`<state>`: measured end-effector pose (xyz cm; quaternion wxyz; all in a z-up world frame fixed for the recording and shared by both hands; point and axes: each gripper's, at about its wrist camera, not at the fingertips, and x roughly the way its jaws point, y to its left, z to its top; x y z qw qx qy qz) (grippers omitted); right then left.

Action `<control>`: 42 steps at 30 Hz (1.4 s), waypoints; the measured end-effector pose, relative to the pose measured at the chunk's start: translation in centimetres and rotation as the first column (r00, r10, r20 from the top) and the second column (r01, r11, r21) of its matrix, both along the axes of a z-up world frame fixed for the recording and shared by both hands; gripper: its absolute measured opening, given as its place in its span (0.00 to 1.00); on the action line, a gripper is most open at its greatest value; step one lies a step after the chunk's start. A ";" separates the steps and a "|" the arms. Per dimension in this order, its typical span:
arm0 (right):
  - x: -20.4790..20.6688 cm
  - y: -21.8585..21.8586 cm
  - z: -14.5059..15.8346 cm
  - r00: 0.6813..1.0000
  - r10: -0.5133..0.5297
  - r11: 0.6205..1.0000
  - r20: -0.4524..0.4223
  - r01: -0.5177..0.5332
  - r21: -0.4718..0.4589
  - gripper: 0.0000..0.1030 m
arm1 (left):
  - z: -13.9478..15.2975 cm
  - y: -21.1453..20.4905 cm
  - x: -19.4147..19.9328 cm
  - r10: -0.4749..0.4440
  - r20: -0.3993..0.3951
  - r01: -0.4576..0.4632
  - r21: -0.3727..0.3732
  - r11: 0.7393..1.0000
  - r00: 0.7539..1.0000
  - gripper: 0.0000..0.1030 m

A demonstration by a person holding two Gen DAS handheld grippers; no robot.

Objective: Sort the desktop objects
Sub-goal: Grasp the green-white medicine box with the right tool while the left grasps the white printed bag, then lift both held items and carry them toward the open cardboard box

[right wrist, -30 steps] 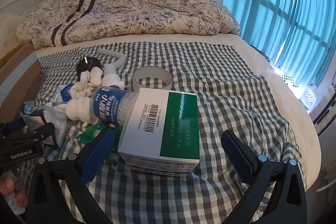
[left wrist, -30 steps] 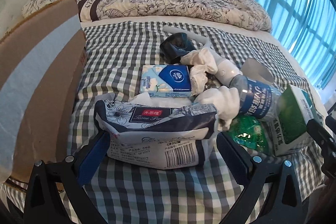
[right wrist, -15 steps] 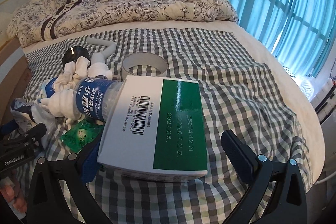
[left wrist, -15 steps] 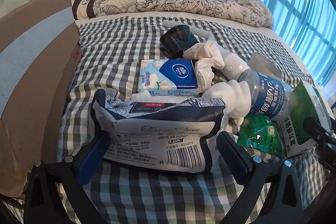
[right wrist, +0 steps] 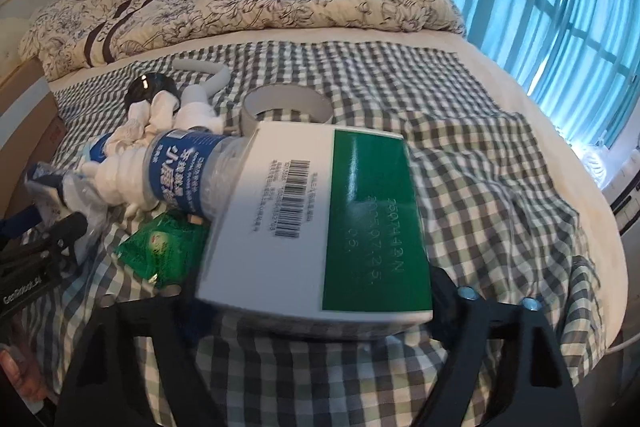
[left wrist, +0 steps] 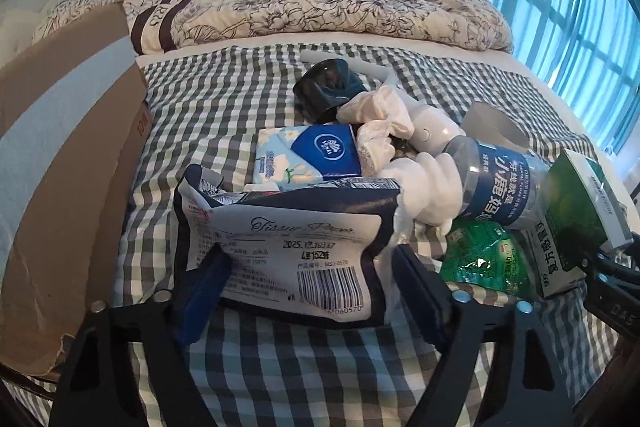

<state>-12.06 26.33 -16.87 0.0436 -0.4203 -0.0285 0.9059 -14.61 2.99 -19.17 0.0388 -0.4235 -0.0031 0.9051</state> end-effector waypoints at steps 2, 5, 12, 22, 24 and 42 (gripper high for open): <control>0.0 0.0 0.0 1.000 0.000 1.000 -0.004 0.000 -0.002 0.75 | 0.1 0.1 0.0 -0.013 -0.001 0.013 0.008 1.000 1.000 0.59; 0.2 0.1 0.2 1.000 -0.002 1.000 -0.013 0.002 -0.017 0.74 | 0.3 0.5 0.2 -0.040 0.001 0.040 0.014 0.999 0.999 0.39; 0.9 0.3 1.5 0.998 0.007 0.999 -0.055 -0.010 -0.051 0.73 | 1.6 0.2 0.7 -0.044 -0.024 0.045 0.029 0.999 0.999 0.11; 1.8 0.8 4.3 0.992 0.004 0.993 -0.126 -0.018 -0.115 0.73 | 5.8 -1.7 1.9 -0.026 -0.119 0.035 0.074 0.997 0.993 0.06; 2.0 0.7 5.1 0.990 0.008 0.992 -0.143 -0.026 -0.123 0.73 | 6.6 -1.9 2.1 -0.025 -0.134 0.037 0.083 0.996 0.991 0.04; 3.2 -1.0 8.6 0.971 0.070 0.981 -0.230 -0.109 -0.163 0.73 | 4.0 -2.1 3.9 0.038 -0.175 -0.037 0.008 0.999 0.984 0.95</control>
